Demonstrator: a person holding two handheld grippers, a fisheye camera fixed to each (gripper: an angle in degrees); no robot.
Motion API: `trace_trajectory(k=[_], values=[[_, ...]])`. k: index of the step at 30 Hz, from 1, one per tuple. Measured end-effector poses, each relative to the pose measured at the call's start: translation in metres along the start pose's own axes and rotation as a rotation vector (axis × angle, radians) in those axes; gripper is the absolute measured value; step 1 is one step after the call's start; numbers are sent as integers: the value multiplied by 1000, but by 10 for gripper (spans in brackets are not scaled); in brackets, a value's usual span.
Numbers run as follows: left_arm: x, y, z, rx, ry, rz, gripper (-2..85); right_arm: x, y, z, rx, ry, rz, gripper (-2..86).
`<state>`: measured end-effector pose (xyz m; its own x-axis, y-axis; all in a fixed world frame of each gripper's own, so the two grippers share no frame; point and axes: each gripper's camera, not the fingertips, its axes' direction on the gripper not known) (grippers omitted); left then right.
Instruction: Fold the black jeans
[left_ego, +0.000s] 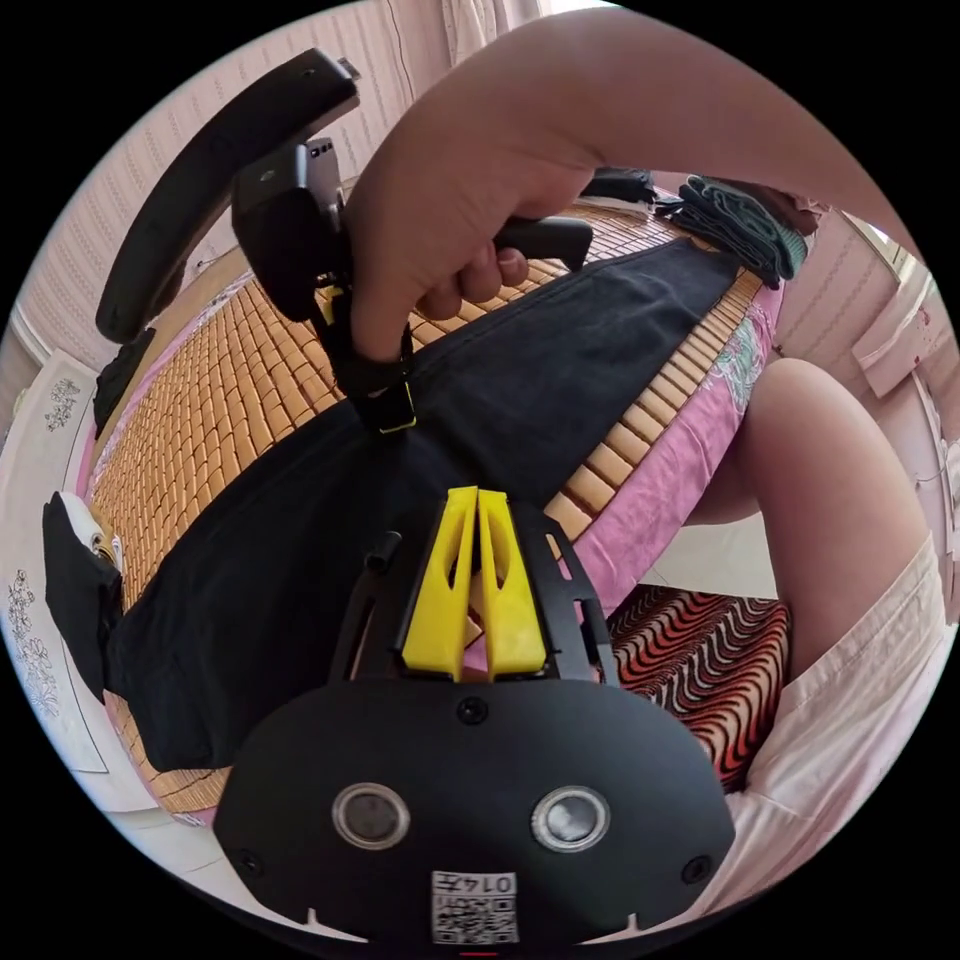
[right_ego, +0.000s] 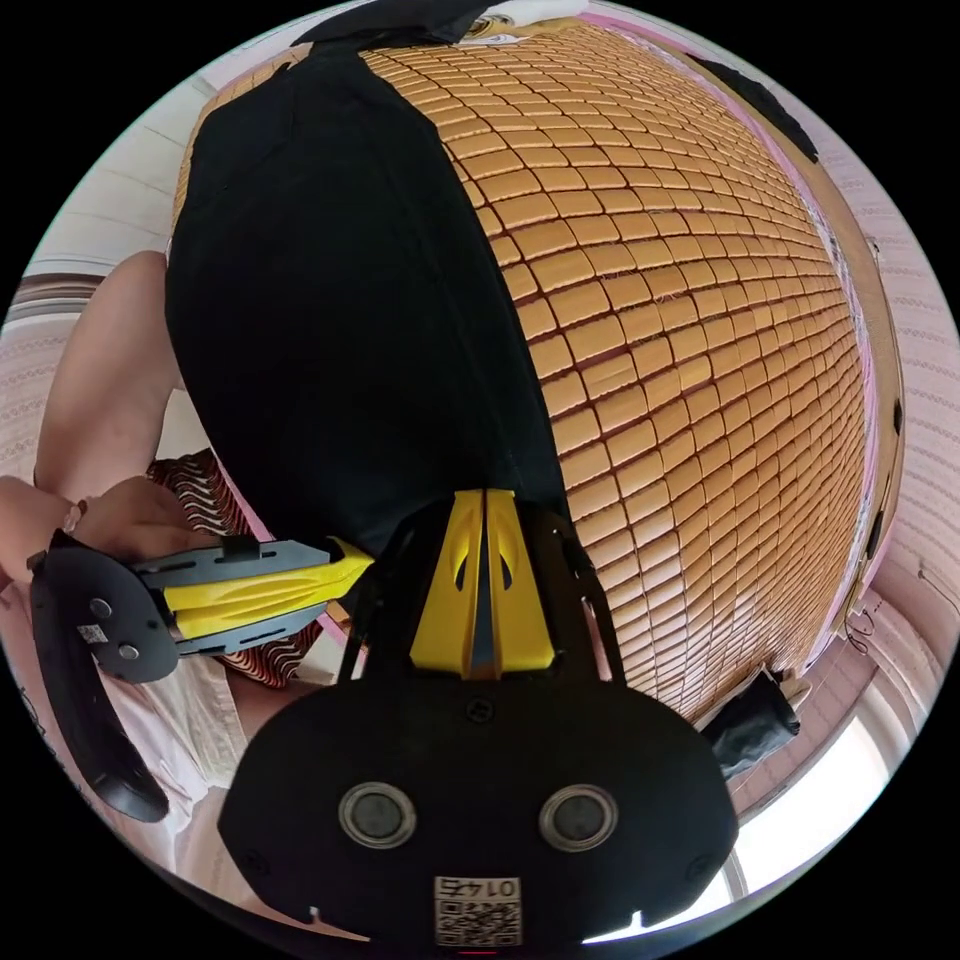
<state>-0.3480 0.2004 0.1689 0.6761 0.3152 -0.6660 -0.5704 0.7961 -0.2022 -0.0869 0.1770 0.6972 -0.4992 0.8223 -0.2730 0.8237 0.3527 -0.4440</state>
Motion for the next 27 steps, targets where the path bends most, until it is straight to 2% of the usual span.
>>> trace_trajectory(k=[5, 7, 9, 13, 16, 18, 21, 23, 24, 26, 27], values=[[-12, -5, 11, -46, 155, -53, -10, 23, -8, 4, -95, -84, -14, -4], [-12, -5, 9, -8, 161, -78, -10, 25, -12, 7, -146, -83, -16, -4], [-7, -8, 27, -77, 158, -44, -10, 24, -14, 10, -197, -61, -36, -4], [-4, -11, 37, -73, 167, 8, -10, 21, -10, 21, -298, -18, -77, -5], [-5, -17, 44, -103, 186, 16, -10, 30, 7, 26, -306, -56, -67, -6], [-5, -18, 46, -103, 185, 11, -10, 41, 28, 27, -253, -107, -41, -7], [-2, -16, 49, -85, 162, 3, -10, 63, 99, 25, 14, -229, 69, -8], [-2, -16, 51, -78, 152, -15, -10, 77, 195, 26, 318, -313, 240, -6], [-2, -16, 51, -76, 151, -17, -10, 81, 225, 27, 385, -318, 301, -5], [-6, -15, 54, -63, 159, -27, -10, 93, 354, 43, 609, -322, 616, 9], [-8, -15, 55, -60, 165, -31, -10, 96, 388, 49, 651, -327, 703, 16]])
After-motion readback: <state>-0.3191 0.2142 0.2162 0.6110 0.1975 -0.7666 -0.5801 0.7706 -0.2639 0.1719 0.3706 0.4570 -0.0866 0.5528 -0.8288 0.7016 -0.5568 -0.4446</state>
